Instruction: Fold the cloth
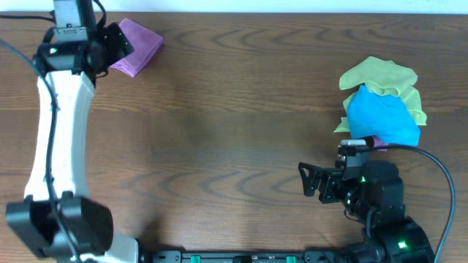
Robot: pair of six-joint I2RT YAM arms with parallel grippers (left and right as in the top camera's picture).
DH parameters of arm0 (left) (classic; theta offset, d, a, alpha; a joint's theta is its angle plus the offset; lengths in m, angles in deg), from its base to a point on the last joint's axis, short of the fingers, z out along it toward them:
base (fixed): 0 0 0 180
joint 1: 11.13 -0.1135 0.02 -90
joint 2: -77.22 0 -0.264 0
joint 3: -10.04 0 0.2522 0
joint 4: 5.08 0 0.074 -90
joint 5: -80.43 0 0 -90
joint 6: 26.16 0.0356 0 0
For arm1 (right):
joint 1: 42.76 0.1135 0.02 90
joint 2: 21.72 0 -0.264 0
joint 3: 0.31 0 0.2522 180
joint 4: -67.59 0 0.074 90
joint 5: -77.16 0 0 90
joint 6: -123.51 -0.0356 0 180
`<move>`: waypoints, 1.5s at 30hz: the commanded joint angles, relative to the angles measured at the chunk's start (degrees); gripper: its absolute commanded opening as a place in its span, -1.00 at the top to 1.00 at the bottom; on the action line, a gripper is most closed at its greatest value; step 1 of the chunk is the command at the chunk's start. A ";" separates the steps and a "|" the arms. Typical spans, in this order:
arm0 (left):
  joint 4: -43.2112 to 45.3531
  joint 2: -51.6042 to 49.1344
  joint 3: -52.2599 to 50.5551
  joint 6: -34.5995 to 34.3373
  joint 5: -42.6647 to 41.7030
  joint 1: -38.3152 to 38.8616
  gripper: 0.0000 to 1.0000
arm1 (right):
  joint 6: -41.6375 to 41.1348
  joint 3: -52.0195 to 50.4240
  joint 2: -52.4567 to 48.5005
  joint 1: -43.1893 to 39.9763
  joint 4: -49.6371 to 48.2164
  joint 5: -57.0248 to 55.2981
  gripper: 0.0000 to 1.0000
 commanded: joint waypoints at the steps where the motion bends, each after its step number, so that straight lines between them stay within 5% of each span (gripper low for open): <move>1: -3.15 4.11 0.92 3.32 -0.02 -0.28 -0.90 | -1.01 -0.35 0.24 -0.42 0.07 -0.17 -0.98; 24: -34.82 31.43 0.68 7.26 3.28 -0.28 -0.90 | -1.01 -0.35 0.24 -0.39 0.07 -0.20 -0.99; 29: -32.09 37.75 -3.58 8.72 3.41 -0.28 -0.90 | -1.01 -0.35 0.24 -0.39 0.07 -0.17 -0.99; 45: -3.45 62.90 -42.25 10.08 -1.07 -0.26 -0.90 | -1.01 -0.35 0.24 -0.39 0.07 -0.17 -0.99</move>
